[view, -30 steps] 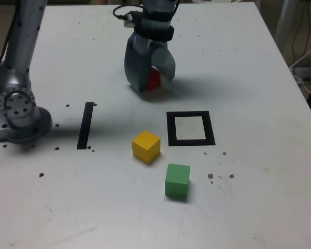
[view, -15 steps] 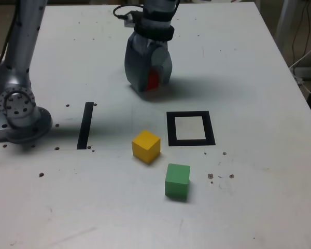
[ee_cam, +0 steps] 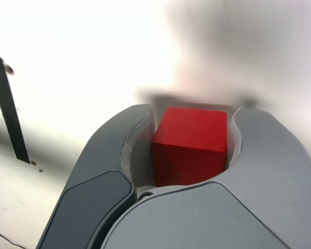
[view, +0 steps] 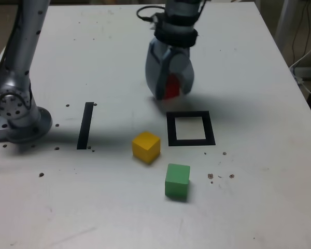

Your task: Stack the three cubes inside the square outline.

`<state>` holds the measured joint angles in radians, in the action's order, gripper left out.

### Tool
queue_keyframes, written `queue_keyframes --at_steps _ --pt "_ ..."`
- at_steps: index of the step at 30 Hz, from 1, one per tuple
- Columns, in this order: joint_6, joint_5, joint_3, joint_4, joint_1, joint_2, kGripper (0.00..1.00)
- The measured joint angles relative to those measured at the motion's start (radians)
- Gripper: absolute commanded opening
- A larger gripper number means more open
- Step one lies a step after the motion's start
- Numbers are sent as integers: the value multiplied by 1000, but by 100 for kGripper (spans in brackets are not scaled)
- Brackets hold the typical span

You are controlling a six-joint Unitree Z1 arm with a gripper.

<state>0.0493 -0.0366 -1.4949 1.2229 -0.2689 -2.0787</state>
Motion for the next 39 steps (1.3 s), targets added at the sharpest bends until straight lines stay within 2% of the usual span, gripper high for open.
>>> queue_keyframes --at_steps 7,16,24,39 --pt "0 -9 -28 2 110 0 26" --pt "-30 -20 -7 -6 189 0 26" --pt "-42 -24 18 -48 253 2 26" --pt "-43 -9 29 -114 271 -8 26"
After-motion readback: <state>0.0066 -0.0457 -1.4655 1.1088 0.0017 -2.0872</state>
